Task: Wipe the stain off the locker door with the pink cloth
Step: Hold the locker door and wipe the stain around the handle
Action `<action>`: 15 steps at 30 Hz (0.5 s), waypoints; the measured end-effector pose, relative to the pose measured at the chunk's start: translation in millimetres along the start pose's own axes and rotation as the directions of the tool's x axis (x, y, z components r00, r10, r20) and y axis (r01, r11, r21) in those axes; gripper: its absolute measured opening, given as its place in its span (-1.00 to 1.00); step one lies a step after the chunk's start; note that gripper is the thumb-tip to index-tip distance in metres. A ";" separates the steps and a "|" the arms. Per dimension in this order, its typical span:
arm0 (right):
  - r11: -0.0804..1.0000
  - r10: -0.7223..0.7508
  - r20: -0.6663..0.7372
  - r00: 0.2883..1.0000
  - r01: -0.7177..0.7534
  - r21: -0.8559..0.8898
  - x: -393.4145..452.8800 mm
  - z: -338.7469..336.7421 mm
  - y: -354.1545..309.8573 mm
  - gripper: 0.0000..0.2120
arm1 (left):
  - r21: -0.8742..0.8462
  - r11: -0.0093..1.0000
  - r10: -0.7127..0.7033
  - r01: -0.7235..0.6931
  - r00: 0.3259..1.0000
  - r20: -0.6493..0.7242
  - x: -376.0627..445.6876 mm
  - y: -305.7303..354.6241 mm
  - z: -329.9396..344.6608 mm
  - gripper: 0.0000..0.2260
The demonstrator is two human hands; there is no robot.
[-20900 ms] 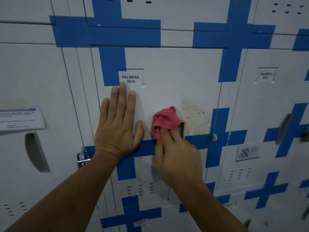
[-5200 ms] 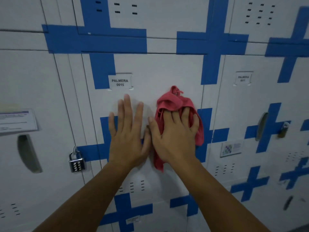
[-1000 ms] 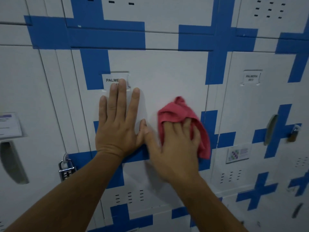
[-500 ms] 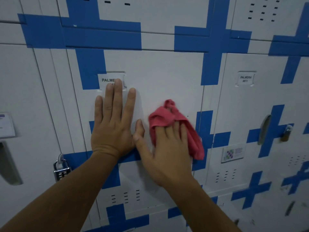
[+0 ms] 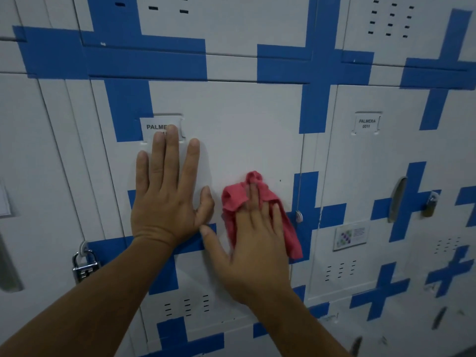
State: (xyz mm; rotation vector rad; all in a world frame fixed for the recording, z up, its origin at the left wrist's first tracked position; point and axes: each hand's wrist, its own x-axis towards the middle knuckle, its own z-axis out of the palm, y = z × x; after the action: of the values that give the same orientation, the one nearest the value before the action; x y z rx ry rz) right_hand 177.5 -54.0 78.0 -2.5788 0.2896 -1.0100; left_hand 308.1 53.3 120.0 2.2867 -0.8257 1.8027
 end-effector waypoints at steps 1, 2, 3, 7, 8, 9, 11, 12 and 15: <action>1.000 0.027 -0.018 0.999 -0.027 -0.004 3.1 -0.5 5.1 -0.18 | -0.003 1.000 0.000 0.000 1.000 -0.002 0.1 0.0 0.0 -0.29; 0.996 0.086 -0.049 0.995 -0.085 0.011 7.7 -1.4 11.7 -0.17 | -0.009 1.000 0.001 -0.001 1.000 -0.004 0.5 0.0 0.0 -0.29; 0.989 0.149 -0.088 0.985 -0.146 0.035 12.7 -2.9 18.8 -0.16 | -0.013 1.000 0.001 -0.001 1.000 -0.004 0.9 0.1 0.0 -0.29; 0.979 0.202 -0.125 0.971 -0.198 0.051 15.0 -8.9 25.7 -0.14 | -0.006 1.000 0.003 -0.003 1.000 -0.004 1.0 -0.3 0.9 -0.29; 0.983 0.182 -0.100 0.978 -0.180 0.031 10.5 -8.1 22.4 -0.14 | -0.006 1.000 0.004 -0.004 1.000 -0.006 0.7 -0.2 1.3 -0.29; 0.987 0.160 -0.078 0.984 -0.160 0.001 5.5 -6.5 19.4 -0.14 | -0.005 1.000 0.004 -0.004 1.000 -0.008 0.3 -0.4 1.2 -0.30; 0.989 0.136 -0.071 0.988 -0.139 -0.042 1.4 -5.6 18.6 -0.14 | -0.003 1.000 0.003 -0.003 1.000 -0.016 0.3 -0.2 0.9 -0.31; 0.988 0.145 -0.085 0.986 -0.148 -0.033 4.1 -7.1 20.4 -0.14 | -0.002 1.000 0.003 -0.003 1.000 -0.021 0.7 0.0 0.7 -0.31; 0.976 0.217 -0.136 0.967 -0.217 0.017 19.3 -15.9 27.0 -0.13 | -0.007 1.000 0.005 -0.005 1.000 -0.028 1.5 0.7 1.0 -0.32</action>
State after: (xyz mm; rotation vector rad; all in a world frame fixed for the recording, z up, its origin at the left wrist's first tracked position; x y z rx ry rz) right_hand 179.0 -88.8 90.0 -2.4138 0.5928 -1.1049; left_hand 308.8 51.8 120.9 2.2522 -0.8327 1.8264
